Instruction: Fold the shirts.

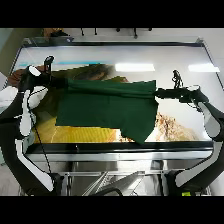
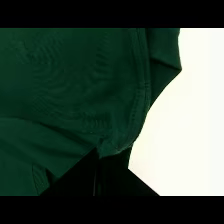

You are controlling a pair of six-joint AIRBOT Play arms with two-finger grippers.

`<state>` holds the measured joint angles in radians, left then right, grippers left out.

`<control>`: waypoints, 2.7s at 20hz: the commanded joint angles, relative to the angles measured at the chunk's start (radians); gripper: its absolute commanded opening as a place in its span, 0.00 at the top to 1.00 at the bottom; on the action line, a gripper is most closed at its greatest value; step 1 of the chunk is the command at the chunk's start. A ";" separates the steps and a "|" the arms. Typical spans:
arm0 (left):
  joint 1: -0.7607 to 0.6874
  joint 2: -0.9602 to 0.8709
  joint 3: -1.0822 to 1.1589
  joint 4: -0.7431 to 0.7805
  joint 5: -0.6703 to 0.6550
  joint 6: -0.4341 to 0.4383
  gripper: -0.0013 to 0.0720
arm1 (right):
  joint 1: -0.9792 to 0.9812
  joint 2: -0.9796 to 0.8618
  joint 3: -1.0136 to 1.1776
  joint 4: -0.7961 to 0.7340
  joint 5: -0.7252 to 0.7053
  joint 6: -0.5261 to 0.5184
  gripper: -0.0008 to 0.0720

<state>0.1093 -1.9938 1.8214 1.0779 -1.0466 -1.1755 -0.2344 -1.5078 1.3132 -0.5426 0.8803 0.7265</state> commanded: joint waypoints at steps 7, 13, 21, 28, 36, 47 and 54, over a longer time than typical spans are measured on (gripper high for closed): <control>0.018 0.037 -0.020 -0.003 -0.092 -0.006 0.02 | 0.021 0.118 -0.018 0.003 0.010 0.009 0.43; 0.152 0.113 -0.061 0.167 -0.379 -0.120 0.02 | -0.140 0.363 -0.076 -0.276 0.280 0.337 0.46; 0.200 0.113 -0.375 0.048 -0.415 -0.088 0.02 | -0.198 0.596 -0.546 -0.335 0.328 0.462 0.25; 0.100 0.113 -0.418 0.047 -0.451 -0.069 0.82 | -0.128 0.603 -0.753 -0.245 0.279 0.448 0.26; 0.067 0.120 -0.418 0.044 -0.486 -0.076 0.97 | 0.180 0.520 -0.785 -0.098 0.100 0.447 0.28; 0.070 0.392 -0.633 0.154 -0.508 -0.168 0.97 | 0.048 0.781 -0.758 -0.372 0.364 0.579 0.96; 0.070 0.573 -0.907 0.214 -0.496 -0.195 0.97 | -0.069 1.043 -0.759 -0.522 0.462 0.631 0.96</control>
<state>0.1783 -1.4868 0.9997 1.2606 -1.5524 -1.3548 -0.2646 -0.5545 0.5529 -1.0035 1.3243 1.3510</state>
